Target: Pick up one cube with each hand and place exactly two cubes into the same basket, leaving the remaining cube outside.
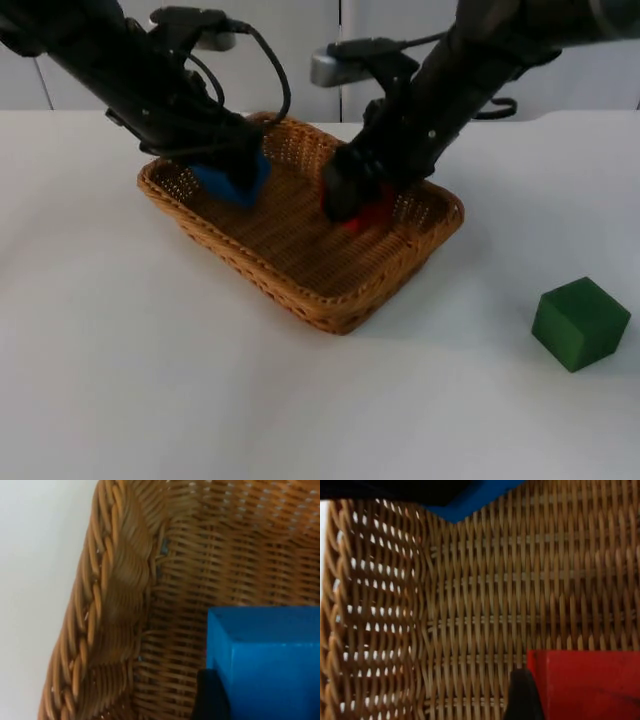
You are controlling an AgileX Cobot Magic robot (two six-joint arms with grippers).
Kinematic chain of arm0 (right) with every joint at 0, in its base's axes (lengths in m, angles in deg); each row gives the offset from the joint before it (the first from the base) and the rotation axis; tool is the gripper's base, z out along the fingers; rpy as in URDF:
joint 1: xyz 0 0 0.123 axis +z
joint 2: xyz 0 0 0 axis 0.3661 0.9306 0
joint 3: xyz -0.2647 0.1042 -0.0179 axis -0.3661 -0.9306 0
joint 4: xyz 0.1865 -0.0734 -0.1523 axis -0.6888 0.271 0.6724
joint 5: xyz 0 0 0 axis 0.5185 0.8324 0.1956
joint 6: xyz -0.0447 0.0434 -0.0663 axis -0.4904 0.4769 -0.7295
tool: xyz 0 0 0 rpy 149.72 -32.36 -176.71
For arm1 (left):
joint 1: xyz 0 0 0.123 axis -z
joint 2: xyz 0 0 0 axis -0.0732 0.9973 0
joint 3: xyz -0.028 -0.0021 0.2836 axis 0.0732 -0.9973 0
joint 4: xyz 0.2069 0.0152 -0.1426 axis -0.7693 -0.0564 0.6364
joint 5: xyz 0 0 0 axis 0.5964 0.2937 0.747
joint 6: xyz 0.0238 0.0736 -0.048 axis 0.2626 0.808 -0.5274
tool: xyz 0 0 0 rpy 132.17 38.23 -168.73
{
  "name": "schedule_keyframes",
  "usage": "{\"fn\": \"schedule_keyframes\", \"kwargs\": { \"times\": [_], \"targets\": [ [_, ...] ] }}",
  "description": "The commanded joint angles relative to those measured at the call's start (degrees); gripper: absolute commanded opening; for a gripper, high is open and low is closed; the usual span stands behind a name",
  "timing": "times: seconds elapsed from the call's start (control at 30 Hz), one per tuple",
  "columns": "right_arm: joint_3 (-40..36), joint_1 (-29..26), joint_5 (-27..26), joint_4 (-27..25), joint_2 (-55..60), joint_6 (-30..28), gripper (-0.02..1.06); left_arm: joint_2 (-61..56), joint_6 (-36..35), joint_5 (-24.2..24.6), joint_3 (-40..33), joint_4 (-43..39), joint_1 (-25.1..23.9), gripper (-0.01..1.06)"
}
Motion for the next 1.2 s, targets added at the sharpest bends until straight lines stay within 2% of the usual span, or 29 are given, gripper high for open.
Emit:
{"fn": "schedule_keyframes", "kwargs": {
  "times": [0.0, 0.27, 0.37, 0.47, 0.5, 0.63, 0.67, 0.7, 0.8, 1.07, 1.17],
  "targets": [
    [-0.1, 0.4, -1.1, -1.11, 0.28, -0.82, 0.0, 0.64, 0.89, -0.75, 0.32, 0.97, 0.22, 0.0],
    [-0.1, 0.4, -1.74, -1.68, 1.75, -1.39, 0.0, 3.89, 2.38, -0.43, 0.32, 3.09, 0.22, 0.0],
    [-0.1, 0.4, -1.35, -1.68, 2.11, -2.09, 0.03, 4.25, 2.38, -0.29, 0.32, 3.21, 0.22, 0.0],
    [-0.1, 0.4, -0.66, -1.68, 2.81, -2.2, 0.18, 4.18, 2.38, -0.29, 0.32, 3.47, 0.22, 0.0],
    [-0.1, 0.4, -0.66, -1.68, 2.81, -2.2, 0.18, 4.18, 2.38, -0.29, 0.32, 3.47, 0.22, 0.0],
    [-0.1, 0.4, -0.22, -1.58, 2.95, -2.2, 0.45, 4.18, 2.38, 0.18, 0.32, 3.46, 0.22, 0.0],
    [-0.1, 0.4, -0.22, -1.58, 2.95, -2.2, 0.45, 4.18, 2.38, 0.18, 0.32, 3.46, 0.22, 0.0],
    [-0.1, 0.4, -0.22, -1.58, 2.95, -2.2, 0.54, 4.18, 2.38, 0.29, 0.32, 3.46, 0.22, 0.0],
    [-0.1, 0.4, 0.04, -1.68, 2.95, -2.2, 0.62, 4.18, 2.38, 1.22, 0.32, 3.46, 0.22, 0.0],
    [0.01, 0.4, 0.54, -1.79, 2.75, -2.2, 0.64, 3.95, 2.38, 2.33, 0.32, 3.46, 0.22, 0.02],
    [0.16, 0.4, 1.35, -1.79, 2.61, -2.2, 0.64, 3.95, 2.38, 2.95, 0.32, 3.46, 0.22, 0.17]
  ]
}}
